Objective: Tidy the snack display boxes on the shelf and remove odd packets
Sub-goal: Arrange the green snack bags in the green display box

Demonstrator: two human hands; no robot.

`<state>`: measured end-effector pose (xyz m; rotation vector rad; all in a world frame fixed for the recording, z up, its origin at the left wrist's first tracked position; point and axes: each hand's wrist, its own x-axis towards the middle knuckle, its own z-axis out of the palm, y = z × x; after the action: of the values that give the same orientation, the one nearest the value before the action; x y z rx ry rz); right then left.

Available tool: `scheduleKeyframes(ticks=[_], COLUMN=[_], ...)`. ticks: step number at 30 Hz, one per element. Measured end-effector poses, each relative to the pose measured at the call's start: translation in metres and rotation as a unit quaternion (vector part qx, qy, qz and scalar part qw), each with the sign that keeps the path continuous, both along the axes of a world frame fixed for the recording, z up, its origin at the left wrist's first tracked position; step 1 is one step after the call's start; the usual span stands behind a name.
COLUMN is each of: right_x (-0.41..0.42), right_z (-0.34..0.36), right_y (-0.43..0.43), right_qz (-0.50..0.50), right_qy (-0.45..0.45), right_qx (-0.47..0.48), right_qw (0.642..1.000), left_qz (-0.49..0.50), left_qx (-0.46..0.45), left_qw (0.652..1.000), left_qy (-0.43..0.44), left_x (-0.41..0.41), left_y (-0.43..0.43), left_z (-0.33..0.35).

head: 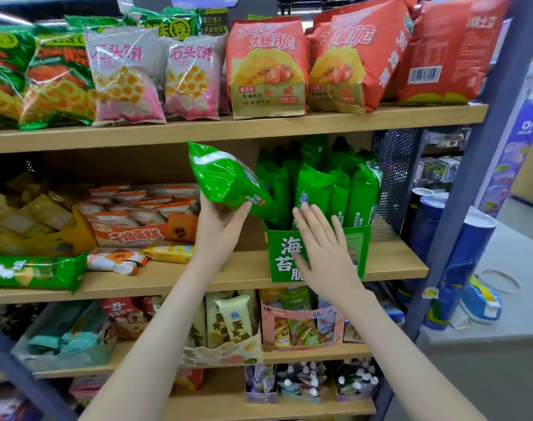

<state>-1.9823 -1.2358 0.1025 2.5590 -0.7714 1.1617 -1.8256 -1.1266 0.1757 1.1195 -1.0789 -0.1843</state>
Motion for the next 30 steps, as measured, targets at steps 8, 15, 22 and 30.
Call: scheduleKeyframes(ticks=[8,15,22,30], right_x=[0.002,0.006,0.012,0.025], right_z=[-0.001,-0.002,0.000,0.004], right_y=[-0.013,-0.015,-0.012,-0.003], right_qz=[-0.073,-0.084,-0.101,-0.074], right_qy=[-0.033,-0.024,-0.040,-0.085], right_qx=[0.059,0.082,0.090,0.093], right_qw=[0.995,0.993,0.990,0.989], left_qz=[-0.080,-0.097,-0.096,-0.077], left_qx=[0.010,-0.024,0.041,0.145], left_qw=[0.996,0.992,0.995,0.968], left_qy=[0.039,0.071,-0.007,-0.191], left_x=[0.015,0.027,0.020,0.024], left_y=[-0.014,-0.010,-0.026,-0.037], left_z=[-0.004,-0.006,-0.008,0.004])
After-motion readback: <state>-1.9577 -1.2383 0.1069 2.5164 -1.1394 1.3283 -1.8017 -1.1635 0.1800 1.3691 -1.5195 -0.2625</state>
